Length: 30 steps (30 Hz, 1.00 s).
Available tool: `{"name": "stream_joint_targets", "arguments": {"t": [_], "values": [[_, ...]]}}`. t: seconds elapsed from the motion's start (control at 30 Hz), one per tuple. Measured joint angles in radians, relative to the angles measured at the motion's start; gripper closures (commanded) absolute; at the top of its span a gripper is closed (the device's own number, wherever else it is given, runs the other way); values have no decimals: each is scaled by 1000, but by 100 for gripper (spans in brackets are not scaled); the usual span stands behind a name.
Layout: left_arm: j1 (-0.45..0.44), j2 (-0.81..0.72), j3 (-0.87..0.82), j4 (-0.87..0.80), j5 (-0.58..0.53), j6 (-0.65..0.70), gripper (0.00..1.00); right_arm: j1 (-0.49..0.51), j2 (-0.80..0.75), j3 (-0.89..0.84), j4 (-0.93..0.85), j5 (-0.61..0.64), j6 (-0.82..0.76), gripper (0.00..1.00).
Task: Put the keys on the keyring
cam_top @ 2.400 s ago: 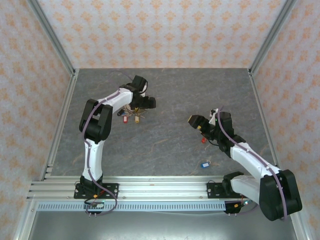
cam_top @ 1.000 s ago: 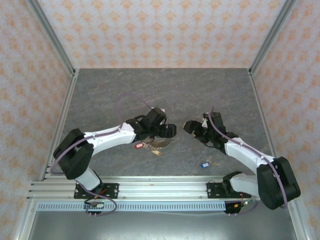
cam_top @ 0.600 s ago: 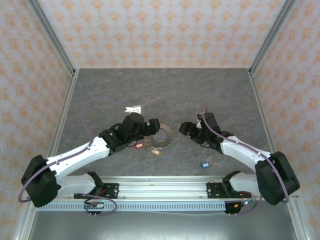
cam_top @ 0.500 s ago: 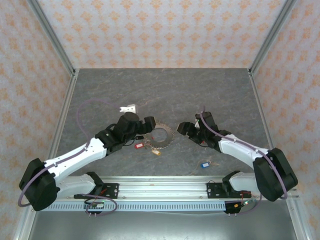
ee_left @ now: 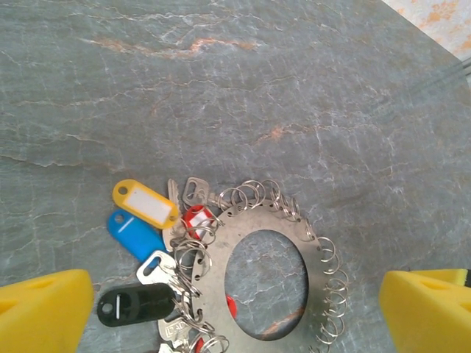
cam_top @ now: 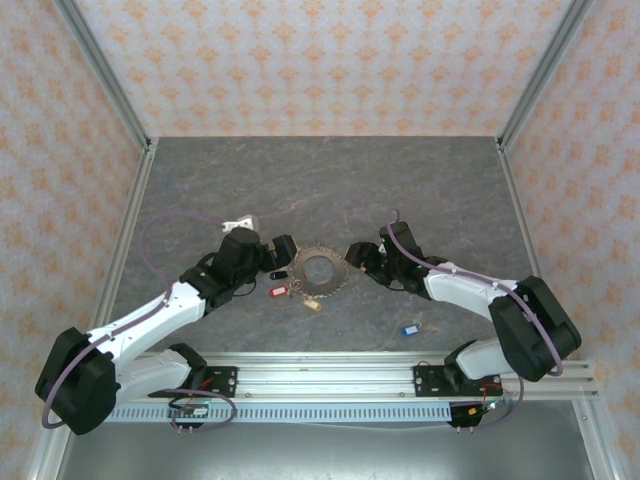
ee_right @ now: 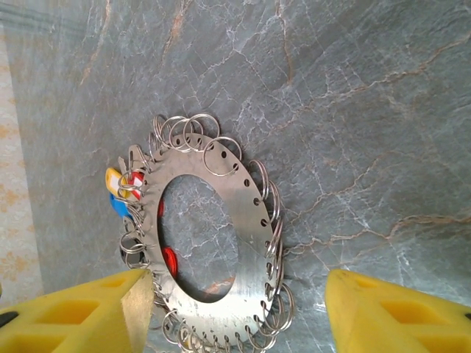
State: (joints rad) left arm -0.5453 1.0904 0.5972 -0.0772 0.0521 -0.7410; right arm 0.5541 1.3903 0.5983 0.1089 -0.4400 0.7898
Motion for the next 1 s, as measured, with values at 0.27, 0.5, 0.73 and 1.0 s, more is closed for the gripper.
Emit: {"name": "stream_joint_targets", "arguments": {"t": [0.27,0.5,0.73,1.0], "values": [[3,18,0,0,19,0,0,0,45,0,32,0,12,36],[3,68,1,0,23,1,0,2,103,0,51,-2,23,42],[18,161,27,-4,55,-3,6,2,110,0,64,-1,22,45],[18,224,41,-3,80,-12,6,11,150,6,65,0,22,45]]}}
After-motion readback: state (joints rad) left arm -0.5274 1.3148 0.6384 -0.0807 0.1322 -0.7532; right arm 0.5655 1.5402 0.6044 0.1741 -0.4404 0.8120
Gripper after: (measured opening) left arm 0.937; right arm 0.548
